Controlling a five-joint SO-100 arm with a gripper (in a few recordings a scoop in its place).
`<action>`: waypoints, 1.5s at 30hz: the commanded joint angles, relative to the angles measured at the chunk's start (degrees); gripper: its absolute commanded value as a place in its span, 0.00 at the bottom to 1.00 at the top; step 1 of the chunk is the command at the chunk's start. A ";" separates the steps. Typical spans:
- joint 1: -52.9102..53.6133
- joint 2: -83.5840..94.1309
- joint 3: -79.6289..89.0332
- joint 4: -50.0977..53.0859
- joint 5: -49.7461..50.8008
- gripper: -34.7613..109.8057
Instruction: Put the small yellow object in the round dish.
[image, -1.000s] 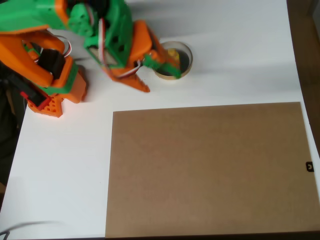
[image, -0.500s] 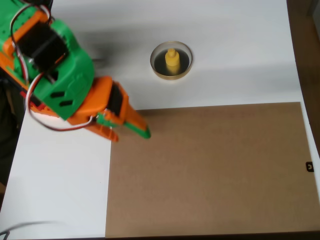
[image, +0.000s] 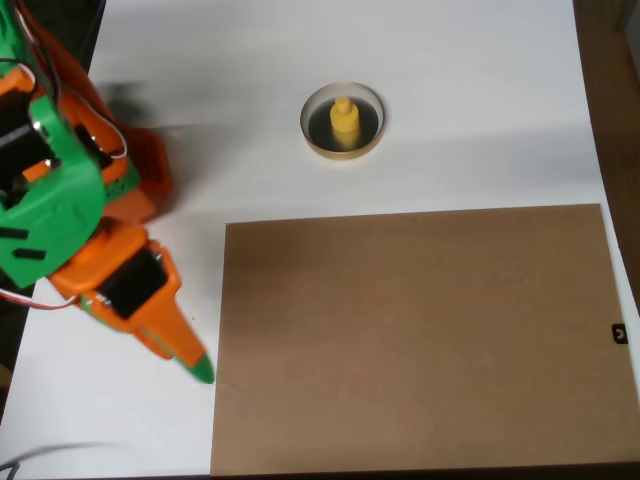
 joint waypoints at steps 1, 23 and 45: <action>5.54 4.13 1.76 -3.16 3.43 0.38; 27.69 20.13 24.43 -20.04 20.74 0.38; 28.92 55.81 44.82 -10.46 24.61 0.36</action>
